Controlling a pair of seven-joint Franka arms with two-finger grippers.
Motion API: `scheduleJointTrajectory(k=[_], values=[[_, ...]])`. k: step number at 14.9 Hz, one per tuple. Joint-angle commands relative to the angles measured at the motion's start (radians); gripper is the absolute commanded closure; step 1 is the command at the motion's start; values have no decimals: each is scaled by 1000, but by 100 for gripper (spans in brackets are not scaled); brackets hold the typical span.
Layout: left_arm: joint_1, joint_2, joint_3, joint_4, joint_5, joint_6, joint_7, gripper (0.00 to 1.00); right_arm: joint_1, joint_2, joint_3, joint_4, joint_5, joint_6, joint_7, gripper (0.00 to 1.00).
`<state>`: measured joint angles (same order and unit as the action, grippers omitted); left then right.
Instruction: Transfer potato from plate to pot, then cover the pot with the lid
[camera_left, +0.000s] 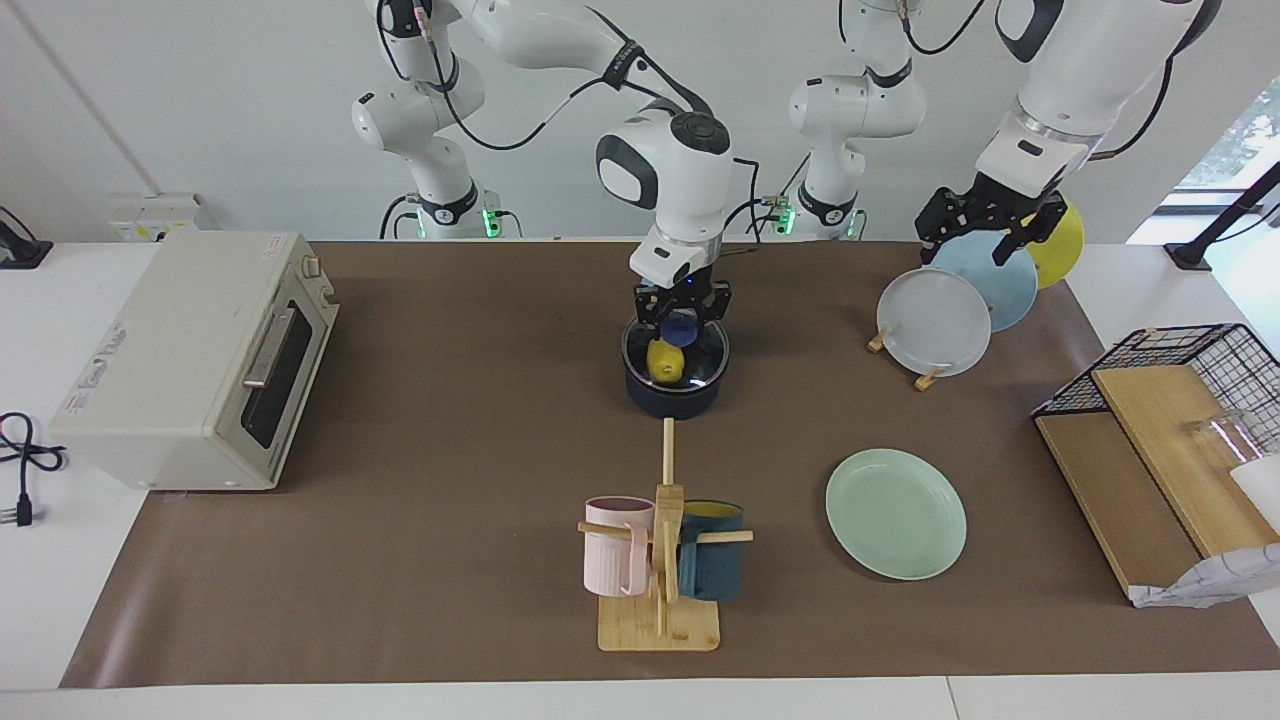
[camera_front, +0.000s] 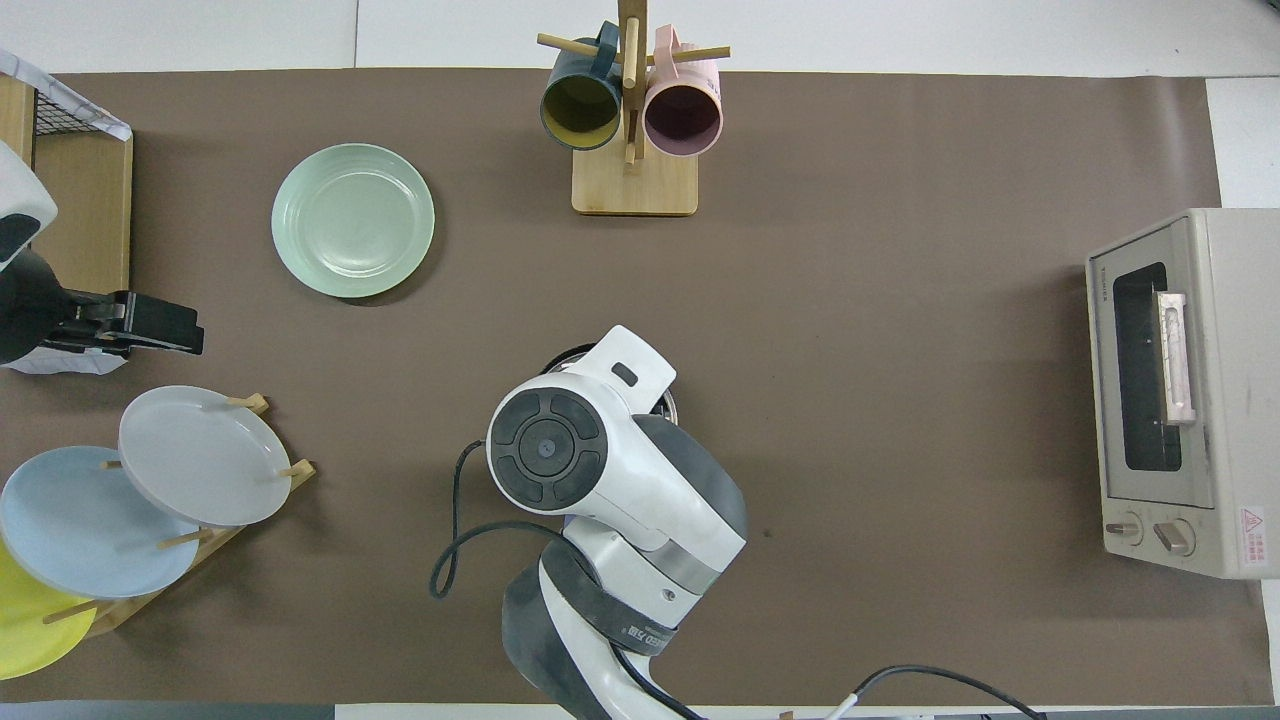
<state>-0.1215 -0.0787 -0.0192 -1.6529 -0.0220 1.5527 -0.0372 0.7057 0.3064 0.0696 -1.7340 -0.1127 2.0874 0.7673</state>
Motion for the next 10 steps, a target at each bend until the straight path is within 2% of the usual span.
scheduleJointTrajectory(k=[1,10], values=[[19,0,-16,2,7,9,-1,0,5,-10,1,-47,-33,22,20,100],[23,-1,-25,-1,7,12,-6,0,1,-7,-2,-27,-68,20,21,100]])
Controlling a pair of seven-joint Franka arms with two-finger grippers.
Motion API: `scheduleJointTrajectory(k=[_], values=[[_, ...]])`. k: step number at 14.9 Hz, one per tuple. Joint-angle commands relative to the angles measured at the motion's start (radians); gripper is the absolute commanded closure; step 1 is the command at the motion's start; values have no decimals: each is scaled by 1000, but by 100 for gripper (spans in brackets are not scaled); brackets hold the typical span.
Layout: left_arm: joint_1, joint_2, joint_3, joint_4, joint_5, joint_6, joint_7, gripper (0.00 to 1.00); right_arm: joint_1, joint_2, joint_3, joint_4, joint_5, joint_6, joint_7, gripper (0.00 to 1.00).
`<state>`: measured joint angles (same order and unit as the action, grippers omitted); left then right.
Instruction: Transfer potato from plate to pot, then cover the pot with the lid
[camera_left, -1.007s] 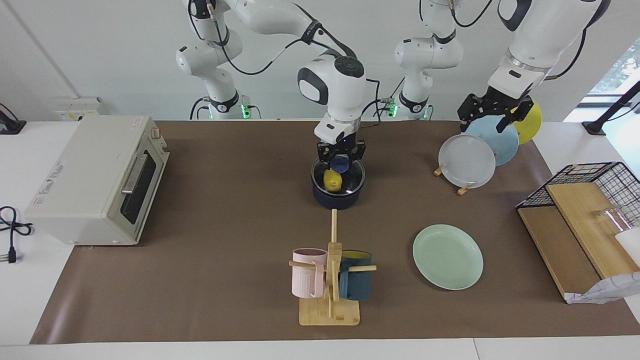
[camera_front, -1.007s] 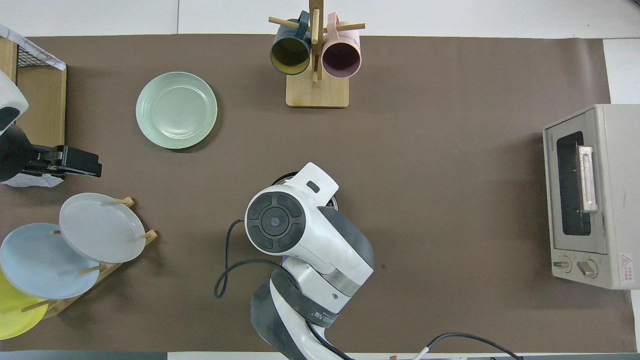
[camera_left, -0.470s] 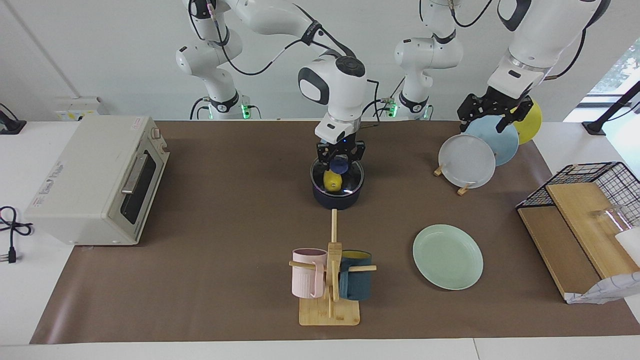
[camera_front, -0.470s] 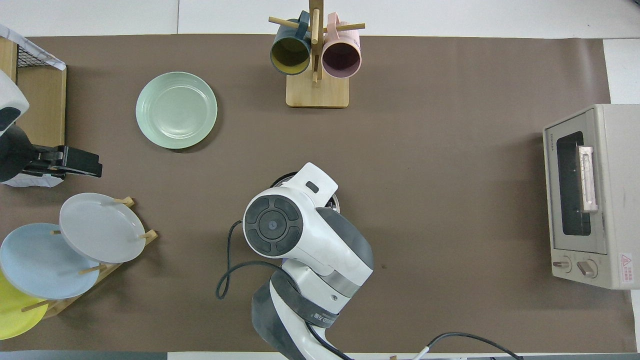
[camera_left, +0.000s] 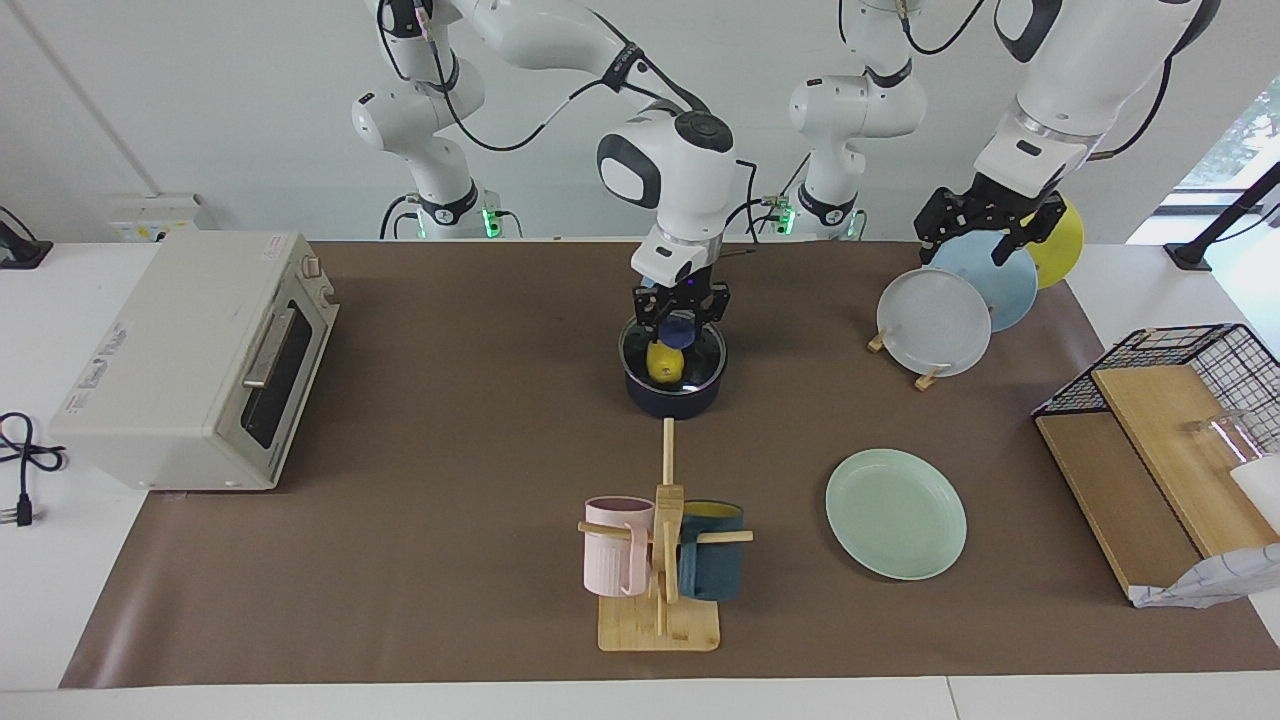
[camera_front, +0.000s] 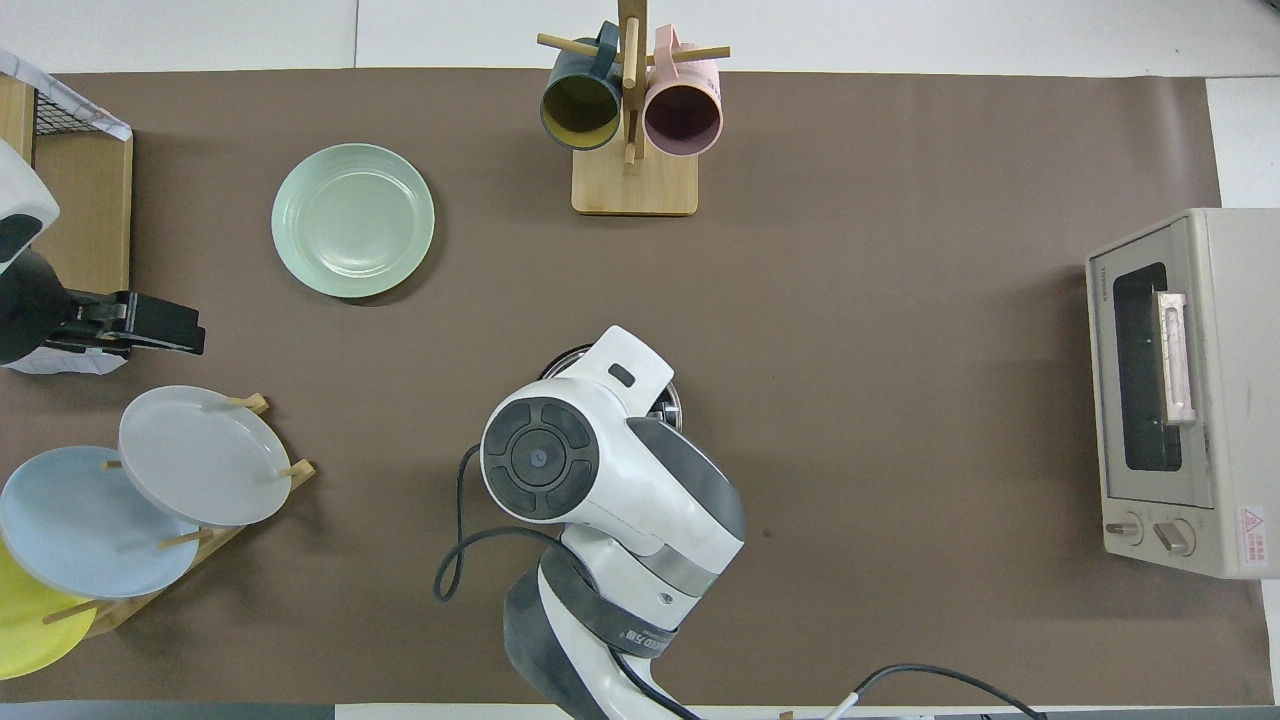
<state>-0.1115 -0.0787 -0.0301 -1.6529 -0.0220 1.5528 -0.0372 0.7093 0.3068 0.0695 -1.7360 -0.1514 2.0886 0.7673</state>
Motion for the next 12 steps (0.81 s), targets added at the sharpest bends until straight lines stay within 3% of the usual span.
scheduleJointTrajectory(k=[1,12], values=[[15,-1,-13,-1,7,15,-3,0,-4,-8,-2,-16,-30,19,21,100],[18,-7,-10,-1,8,-2,-3,0,-28,-9,1,-17,-17,59,73,100]])
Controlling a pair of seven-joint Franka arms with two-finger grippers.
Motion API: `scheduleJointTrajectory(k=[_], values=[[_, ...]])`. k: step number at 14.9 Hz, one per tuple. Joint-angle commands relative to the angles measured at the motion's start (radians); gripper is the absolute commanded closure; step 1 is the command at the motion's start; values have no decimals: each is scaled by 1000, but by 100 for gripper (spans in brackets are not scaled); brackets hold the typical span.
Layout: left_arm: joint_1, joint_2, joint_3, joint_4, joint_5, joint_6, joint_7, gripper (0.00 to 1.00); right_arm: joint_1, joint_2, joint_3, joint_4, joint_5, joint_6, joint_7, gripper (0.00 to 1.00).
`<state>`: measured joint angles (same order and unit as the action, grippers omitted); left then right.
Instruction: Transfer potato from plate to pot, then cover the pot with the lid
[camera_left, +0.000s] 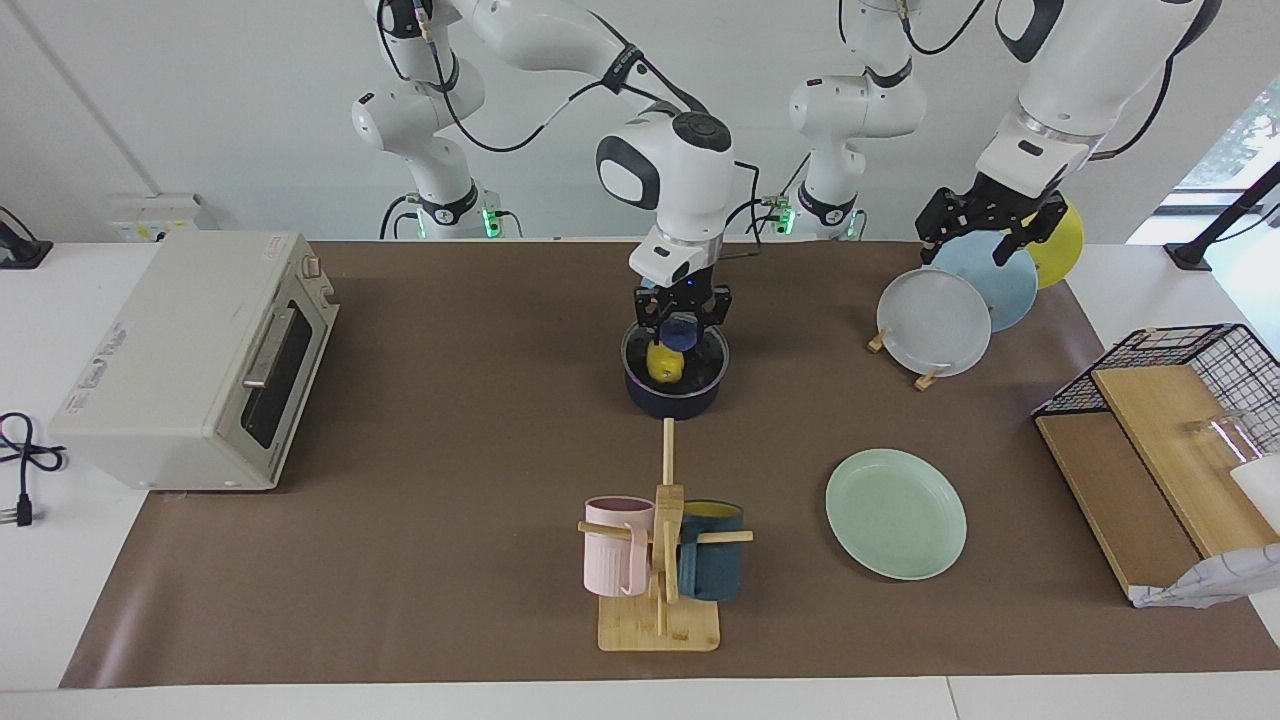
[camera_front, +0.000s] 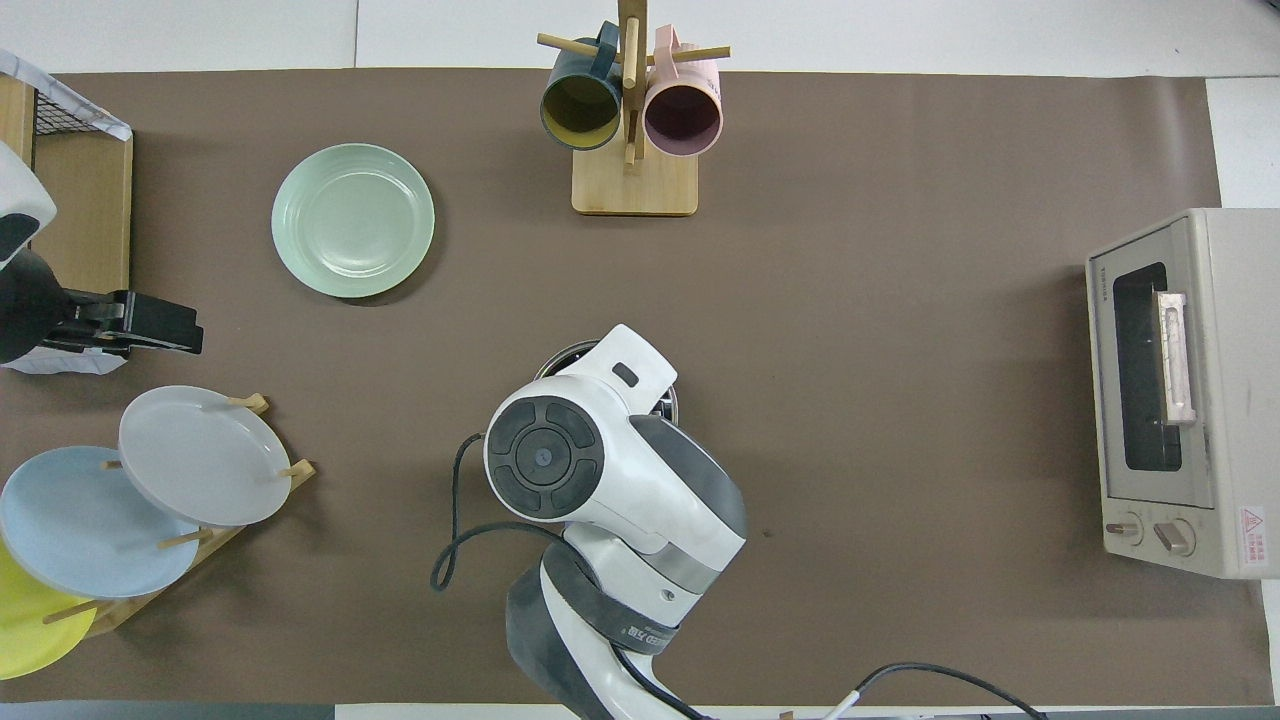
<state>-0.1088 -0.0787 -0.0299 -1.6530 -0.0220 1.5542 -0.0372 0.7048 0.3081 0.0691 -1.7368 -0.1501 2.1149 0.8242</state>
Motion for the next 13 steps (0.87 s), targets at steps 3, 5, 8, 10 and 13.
scheduleJointTrajectory(k=[3,5,8,10,13], values=[[15,-6,-10,-1,7,-3,-4,0,-24,-12,1,-24,-19,36,15,100],[15,-6,-10,-1,8,-3,-4,0,-24,-12,1,-27,-19,36,15,100],[15,-6,-10,-1,8,-2,-4,0,-22,-15,1,-41,-17,60,18,100],[15,-6,-10,-1,8,-3,-4,0,-24,-14,1,-41,-17,60,18,100],[15,-6,-10,-1,7,-3,-4,0,-24,-15,1,-43,-17,60,18,100]])
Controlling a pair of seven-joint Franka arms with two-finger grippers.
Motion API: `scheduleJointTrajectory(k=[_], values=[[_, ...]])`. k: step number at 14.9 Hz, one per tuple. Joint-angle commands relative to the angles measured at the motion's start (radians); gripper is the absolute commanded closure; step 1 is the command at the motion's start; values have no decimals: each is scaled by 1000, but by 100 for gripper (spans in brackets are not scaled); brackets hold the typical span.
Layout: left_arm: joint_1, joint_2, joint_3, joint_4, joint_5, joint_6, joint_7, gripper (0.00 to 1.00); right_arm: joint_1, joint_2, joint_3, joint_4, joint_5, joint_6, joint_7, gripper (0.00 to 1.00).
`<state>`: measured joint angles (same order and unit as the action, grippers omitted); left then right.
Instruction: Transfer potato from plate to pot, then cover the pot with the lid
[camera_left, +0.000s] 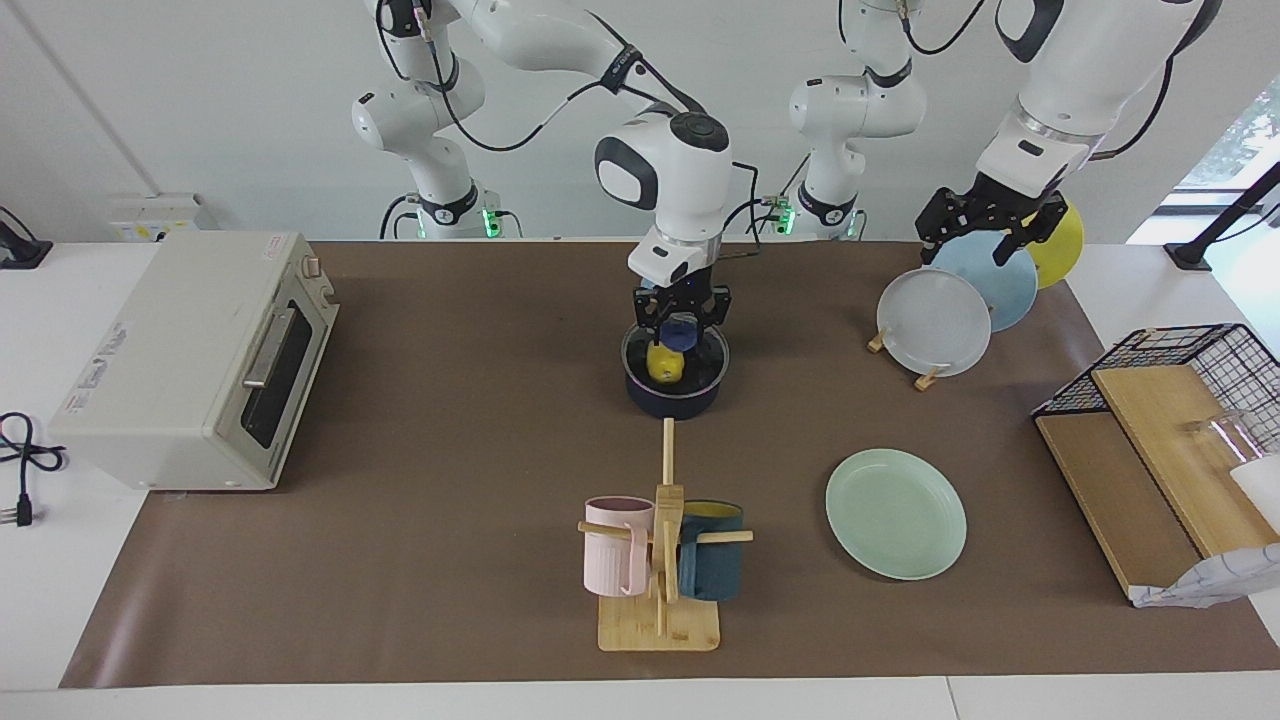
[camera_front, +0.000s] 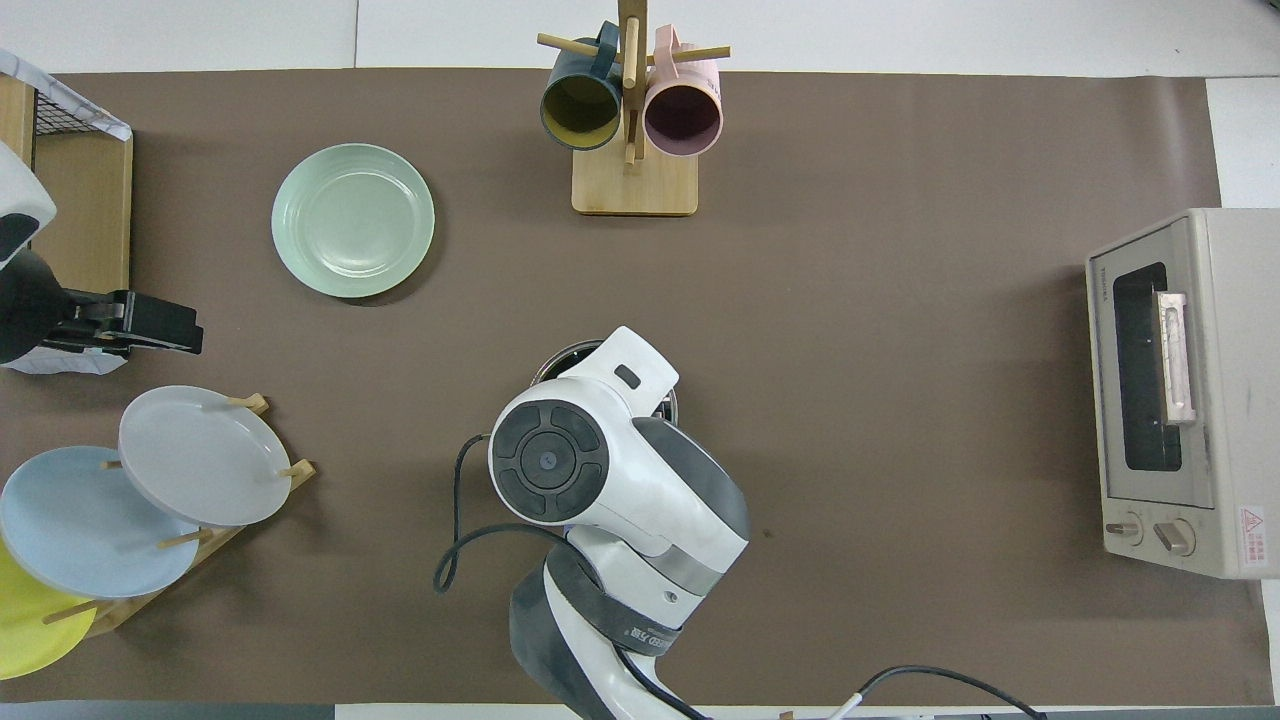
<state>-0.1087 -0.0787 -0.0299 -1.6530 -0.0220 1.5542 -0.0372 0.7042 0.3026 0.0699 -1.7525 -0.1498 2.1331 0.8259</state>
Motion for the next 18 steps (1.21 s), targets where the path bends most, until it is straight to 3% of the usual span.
scheduleJointTrajectory(k=[1,5,6,8,14,18], values=[[15,-6,-10,-1,7,-3,-4,0,-23,-10,1,-30,-17,44,18,100],[15,-6,-10,-1,8,-3,-4,0,-23,-14,1,-45,-17,56,18,100],[15,-6,-10,-1,8,-3,-4,0,-23,-16,1,-45,-17,57,13,78],[15,-6,-10,-1,8,-3,-3,0,-25,-14,1,-45,-17,57,7,0],[15,-6,-10,-1,7,-3,-4,0,-80,-14,1,19,-17,9,-27,0],[15,-6,-10,-1,7,-3,-4,0,-178,-17,1,167,15,-209,-166,0]])
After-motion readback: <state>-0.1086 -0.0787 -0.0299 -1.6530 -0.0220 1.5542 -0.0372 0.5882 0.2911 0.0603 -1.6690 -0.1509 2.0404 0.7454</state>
